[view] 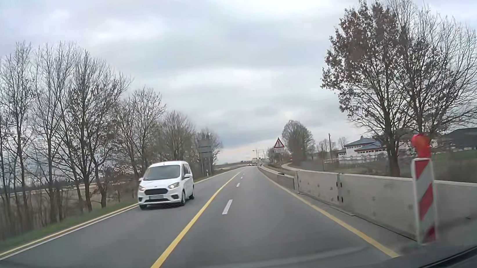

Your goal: Follow the waypoints while adhering to traffic rules and regulations

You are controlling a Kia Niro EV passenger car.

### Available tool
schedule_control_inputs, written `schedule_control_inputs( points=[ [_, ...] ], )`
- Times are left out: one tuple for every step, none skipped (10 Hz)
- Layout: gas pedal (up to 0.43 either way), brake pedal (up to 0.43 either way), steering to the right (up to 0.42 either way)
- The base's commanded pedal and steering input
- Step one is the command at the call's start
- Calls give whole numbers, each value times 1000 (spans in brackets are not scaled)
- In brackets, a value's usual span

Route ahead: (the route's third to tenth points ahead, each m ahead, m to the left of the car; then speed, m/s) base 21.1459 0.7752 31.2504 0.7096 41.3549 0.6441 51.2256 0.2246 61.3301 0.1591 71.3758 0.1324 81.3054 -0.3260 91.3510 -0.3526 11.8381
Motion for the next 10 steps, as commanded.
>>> schedule_control_inputs(
  points=[
    [79,0,-1],
    [79,0,-1],
    [79,0,0],
    [79,0,1],
    [79,0,2],
    [79,0,2],
    [79,0,2],
    [79,0,3],
    [79,0,3],
    [79,0,3]
  ],
)
